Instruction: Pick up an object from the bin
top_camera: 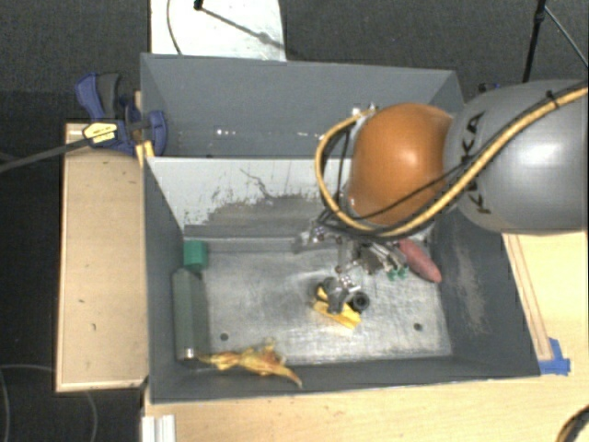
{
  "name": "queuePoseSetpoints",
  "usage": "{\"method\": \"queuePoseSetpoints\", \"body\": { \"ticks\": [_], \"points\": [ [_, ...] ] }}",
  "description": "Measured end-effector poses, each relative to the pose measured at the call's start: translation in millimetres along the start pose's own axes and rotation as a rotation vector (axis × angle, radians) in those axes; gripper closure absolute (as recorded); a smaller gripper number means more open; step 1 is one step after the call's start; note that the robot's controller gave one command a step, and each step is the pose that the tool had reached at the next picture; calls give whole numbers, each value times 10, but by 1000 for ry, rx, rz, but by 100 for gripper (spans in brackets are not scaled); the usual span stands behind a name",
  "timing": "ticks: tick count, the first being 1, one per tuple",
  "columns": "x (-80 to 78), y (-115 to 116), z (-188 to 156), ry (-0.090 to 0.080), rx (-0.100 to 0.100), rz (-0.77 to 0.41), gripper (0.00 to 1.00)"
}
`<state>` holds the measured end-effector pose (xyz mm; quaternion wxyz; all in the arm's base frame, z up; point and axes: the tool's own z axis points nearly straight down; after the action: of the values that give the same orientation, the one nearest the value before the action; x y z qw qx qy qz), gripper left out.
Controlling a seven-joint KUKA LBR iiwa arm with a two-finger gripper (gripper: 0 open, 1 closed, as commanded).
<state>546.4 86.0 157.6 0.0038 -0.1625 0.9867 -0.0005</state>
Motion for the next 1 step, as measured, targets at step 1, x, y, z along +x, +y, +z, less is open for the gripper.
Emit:
{"method": "queuePoseSetpoints", "body": {
  "ticks": [1],
  "points": [
    [292, -277, 845, 3, -2, -125, 100]
  ]
}}
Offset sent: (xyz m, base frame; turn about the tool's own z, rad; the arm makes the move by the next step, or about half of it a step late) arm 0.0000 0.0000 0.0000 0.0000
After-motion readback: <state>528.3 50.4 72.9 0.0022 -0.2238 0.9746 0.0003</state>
